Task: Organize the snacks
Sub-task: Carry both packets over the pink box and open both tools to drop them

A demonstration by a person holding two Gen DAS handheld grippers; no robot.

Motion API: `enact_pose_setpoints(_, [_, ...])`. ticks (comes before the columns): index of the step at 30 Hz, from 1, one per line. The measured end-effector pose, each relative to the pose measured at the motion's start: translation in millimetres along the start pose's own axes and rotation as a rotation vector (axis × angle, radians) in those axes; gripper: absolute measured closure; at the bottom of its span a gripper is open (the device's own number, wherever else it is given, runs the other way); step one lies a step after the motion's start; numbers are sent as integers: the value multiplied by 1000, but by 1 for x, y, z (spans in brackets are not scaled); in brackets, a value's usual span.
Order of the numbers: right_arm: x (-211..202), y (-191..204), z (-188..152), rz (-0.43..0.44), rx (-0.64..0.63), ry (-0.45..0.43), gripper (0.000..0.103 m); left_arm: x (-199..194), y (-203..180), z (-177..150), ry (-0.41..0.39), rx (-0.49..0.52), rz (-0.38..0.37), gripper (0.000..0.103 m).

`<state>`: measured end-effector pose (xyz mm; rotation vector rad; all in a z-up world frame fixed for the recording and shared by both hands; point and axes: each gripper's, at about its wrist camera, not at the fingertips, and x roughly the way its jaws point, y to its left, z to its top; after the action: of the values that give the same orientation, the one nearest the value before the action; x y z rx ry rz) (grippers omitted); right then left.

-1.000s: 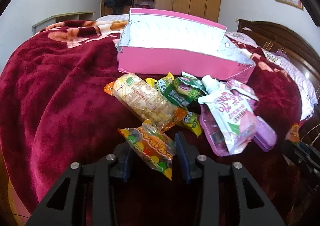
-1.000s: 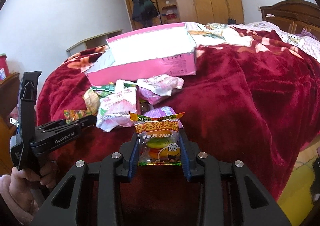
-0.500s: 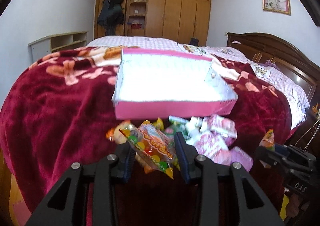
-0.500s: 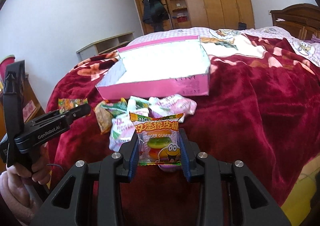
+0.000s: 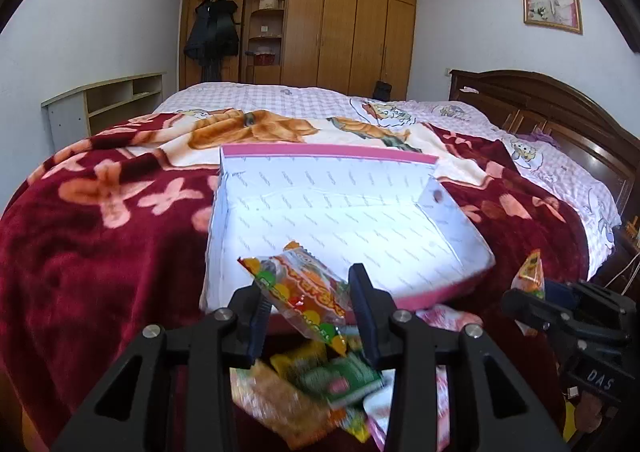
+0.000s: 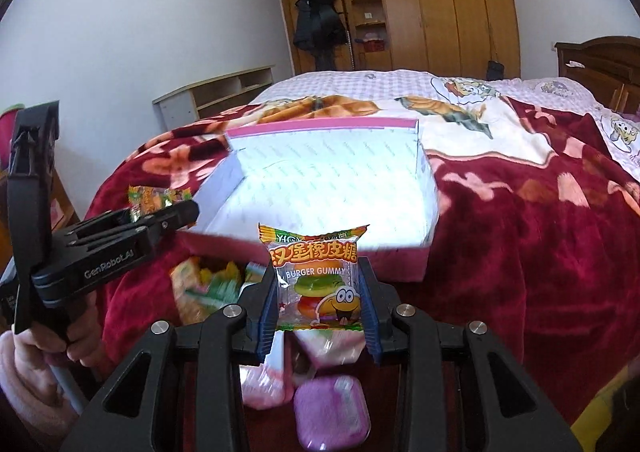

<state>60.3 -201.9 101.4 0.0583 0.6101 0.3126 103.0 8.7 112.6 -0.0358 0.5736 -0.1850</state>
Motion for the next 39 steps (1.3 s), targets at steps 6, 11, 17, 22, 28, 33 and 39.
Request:
enact_pose_setpoints(6, [30, -10, 27, -7, 8, 24, 67, 28, 5, 21, 14, 4, 11, 64])
enact_pose_setpoints(11, [63, -19, 47, -24, 14, 60, 67, 53, 9, 34, 37, 6, 24, 63])
enact_pose_setpoints(17, [100, -30, 56, -38, 37, 120, 67, 89, 13, 40, 90, 5, 46, 63])
enact_pose_setpoints(22, [127, -34, 61, -56, 32, 162, 67, 114, 11, 42, 132, 21, 63, 63])
enact_pose_setpoints(28, [144, -37, 64, -73, 33, 176, 67, 133, 12, 41, 164, 18, 67, 63])
enact_pose_setpoints(33, [155, -40, 64, -87, 27, 190, 67, 142, 14, 39, 193, 19, 79, 63])
enact_pose_setpoints(39, [163, -40, 63, -93, 21, 195, 67, 148, 15, 38, 223, 5, 89, 62])
